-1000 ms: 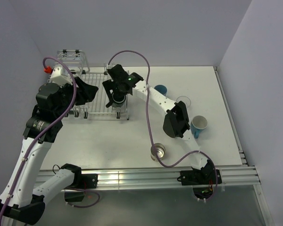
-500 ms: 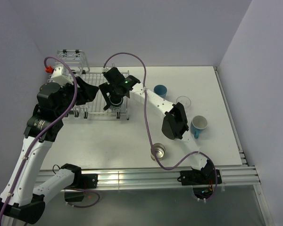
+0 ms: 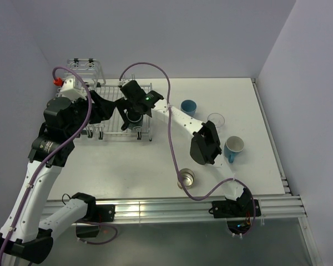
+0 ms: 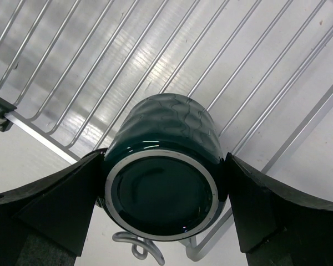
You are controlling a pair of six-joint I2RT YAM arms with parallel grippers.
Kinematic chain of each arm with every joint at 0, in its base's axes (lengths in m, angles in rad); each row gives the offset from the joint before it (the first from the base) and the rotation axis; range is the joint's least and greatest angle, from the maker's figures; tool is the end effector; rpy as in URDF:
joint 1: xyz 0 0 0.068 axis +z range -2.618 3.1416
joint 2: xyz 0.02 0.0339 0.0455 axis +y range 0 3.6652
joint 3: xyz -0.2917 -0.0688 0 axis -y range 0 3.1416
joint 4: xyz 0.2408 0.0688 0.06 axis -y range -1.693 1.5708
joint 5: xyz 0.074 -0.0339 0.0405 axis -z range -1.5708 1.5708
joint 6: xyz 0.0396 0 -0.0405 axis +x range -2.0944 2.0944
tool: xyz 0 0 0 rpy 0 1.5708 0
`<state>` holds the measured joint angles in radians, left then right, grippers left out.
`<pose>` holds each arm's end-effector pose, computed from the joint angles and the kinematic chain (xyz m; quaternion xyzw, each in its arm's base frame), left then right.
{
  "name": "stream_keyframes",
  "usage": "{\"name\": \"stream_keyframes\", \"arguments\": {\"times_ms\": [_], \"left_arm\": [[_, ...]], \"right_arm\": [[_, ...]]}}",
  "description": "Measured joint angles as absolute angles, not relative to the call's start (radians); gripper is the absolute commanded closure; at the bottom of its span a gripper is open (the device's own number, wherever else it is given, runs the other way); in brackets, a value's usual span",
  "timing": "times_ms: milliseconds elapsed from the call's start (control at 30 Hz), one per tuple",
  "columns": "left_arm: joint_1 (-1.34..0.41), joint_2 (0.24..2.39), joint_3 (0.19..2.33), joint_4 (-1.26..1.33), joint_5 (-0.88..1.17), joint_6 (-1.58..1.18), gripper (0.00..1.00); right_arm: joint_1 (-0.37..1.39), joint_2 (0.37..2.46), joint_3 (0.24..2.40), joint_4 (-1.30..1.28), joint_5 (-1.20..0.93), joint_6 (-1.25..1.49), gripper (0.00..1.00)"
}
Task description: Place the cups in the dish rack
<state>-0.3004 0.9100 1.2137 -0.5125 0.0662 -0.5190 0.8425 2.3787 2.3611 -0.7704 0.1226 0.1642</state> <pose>0.1557 -0.0510 0.4495 -0.0640 0.7742 -0.2742 0.5669 0.3714 0.4092 0.2905 -0.2849 0.8779 0.1341 0.3609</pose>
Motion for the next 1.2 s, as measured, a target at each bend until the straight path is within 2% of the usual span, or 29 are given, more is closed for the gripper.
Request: {"name": "stream_keyframes", "arguments": {"times_ms": [333,667,967,1200], "left_arm": [[-0.3,0.91,1.211,-0.513,0.065,-0.511,0.35],[-0.3,0.911,1.211,-0.514,0.054,-0.509,0.34],[-0.3,0.922,1.211,-0.517,0.025,-0.509,0.34],[-0.325,1.007,1.209,-0.506,0.037,-0.522,0.37]], "right_arm": [[0.85,2.378,2.318,-0.692,0.132,0.155,0.0],[0.851,2.331,2.234,-0.597,0.146,0.155,0.0],[0.85,2.202,2.186,-0.506,0.225,0.171,0.0],[0.796,1.919,1.941,-0.464,0.348,0.259,0.0]]}}
